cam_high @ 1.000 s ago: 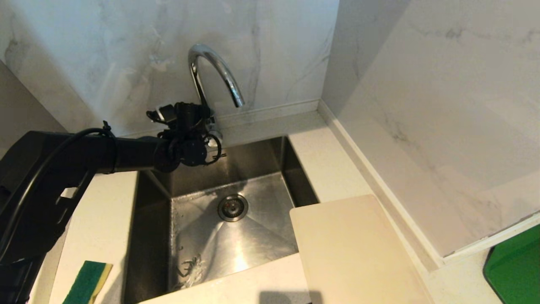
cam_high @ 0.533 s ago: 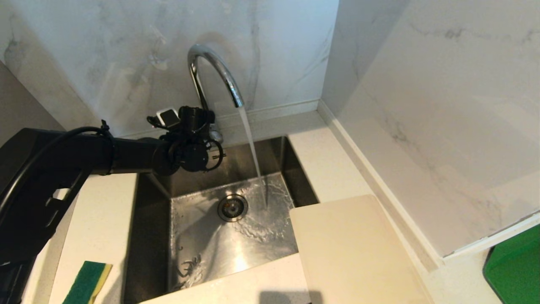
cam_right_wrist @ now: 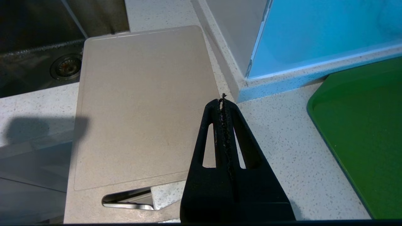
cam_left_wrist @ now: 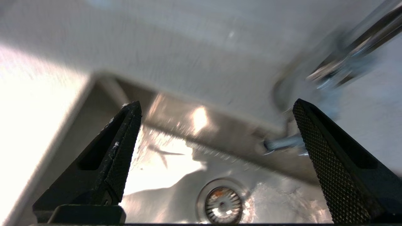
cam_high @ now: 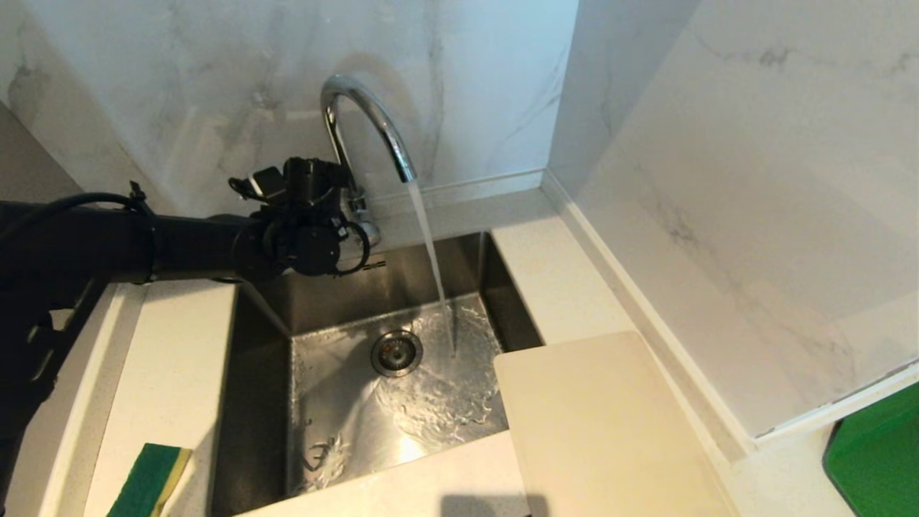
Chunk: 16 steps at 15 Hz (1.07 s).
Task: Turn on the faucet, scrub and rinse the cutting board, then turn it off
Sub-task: Turn on the tap, then pick up the cleaning cloth
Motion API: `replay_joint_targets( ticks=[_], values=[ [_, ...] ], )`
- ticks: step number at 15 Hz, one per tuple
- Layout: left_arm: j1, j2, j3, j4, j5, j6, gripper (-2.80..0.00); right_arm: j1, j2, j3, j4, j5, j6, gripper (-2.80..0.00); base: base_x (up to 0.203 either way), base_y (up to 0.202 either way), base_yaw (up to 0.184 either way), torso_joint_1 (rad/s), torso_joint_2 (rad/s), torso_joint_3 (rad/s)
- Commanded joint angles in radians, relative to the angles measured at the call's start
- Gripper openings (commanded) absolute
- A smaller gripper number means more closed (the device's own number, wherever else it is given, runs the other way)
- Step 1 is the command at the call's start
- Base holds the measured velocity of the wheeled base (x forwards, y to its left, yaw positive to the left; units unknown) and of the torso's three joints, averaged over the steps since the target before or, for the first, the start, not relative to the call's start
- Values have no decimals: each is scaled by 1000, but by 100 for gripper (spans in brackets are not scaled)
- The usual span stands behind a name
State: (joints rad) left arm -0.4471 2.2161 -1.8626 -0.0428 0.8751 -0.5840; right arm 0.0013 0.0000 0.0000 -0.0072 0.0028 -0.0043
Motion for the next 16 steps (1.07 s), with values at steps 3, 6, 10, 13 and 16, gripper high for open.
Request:
replay_joint_targets(
  ticks=[3, 6, 10, 13, 16],
  values=[
    [-16, -147, 25, -2, -3, 43, 0, 0, 2, 0, 0, 0, 0, -280, 0, 0, 0, 0, 0, 0],
    [-29, -283, 84, 67, -123, 71, 0, 0, 1, 0, 0, 0, 0, -280, 0, 0, 0, 0, 0, 0],
    [31, -391, 175, 236, -314, 84, -280, 0, 0, 0, 0, 0, 0, -280, 0, 0, 0, 0, 0, 0],
    [92, -464, 290, 268, -373, 158, -280, 0, 0, 0, 0, 0, 0, -280, 0, 0, 0, 0, 0, 0],
    [199, -563, 407, 263, -435, 252, -280, 0, 1, 0, 0, 0, 0, -280, 0, 0, 0, 0, 0, 0]
  ],
)
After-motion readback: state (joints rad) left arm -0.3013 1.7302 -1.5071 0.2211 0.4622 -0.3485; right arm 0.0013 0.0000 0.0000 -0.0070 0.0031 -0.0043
